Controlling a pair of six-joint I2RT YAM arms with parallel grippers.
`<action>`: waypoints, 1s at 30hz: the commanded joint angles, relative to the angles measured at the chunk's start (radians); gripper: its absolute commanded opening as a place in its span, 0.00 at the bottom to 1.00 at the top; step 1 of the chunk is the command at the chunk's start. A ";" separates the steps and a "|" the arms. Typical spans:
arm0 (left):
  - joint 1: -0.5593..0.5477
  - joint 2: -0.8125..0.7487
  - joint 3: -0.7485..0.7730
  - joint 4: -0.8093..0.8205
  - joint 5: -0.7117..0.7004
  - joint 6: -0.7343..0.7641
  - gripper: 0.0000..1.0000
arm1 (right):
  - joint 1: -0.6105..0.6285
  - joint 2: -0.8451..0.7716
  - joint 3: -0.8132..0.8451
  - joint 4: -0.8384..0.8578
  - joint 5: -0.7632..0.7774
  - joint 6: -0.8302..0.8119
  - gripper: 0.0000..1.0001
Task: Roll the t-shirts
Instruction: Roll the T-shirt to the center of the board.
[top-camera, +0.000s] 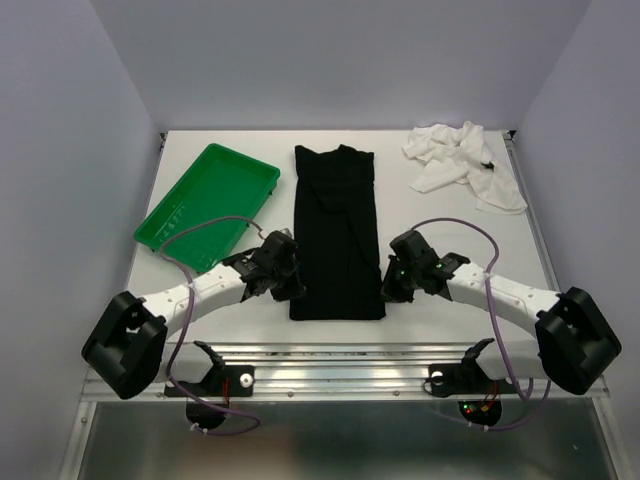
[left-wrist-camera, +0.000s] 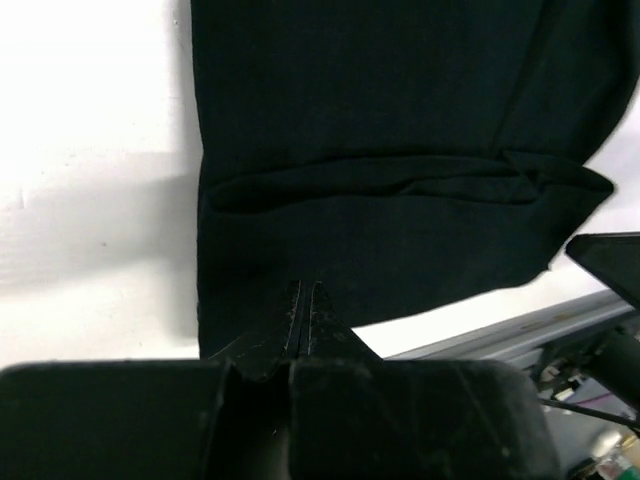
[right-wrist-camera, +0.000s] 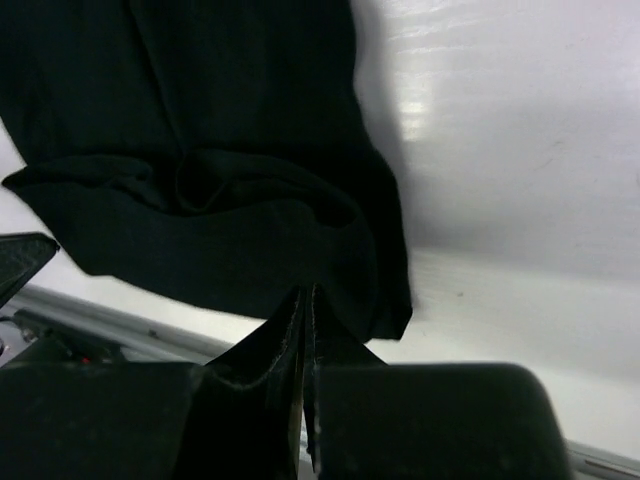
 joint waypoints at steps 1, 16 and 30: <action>-0.005 0.062 0.042 0.054 -0.008 0.065 0.00 | 0.009 0.046 0.031 0.078 0.151 0.015 0.03; -0.011 0.013 0.081 0.029 -0.051 0.079 0.00 | 0.095 0.042 0.121 0.087 0.173 -0.005 0.01; -0.014 0.104 0.090 0.068 -0.029 0.078 0.00 | 0.124 0.346 0.151 0.222 0.173 0.035 0.01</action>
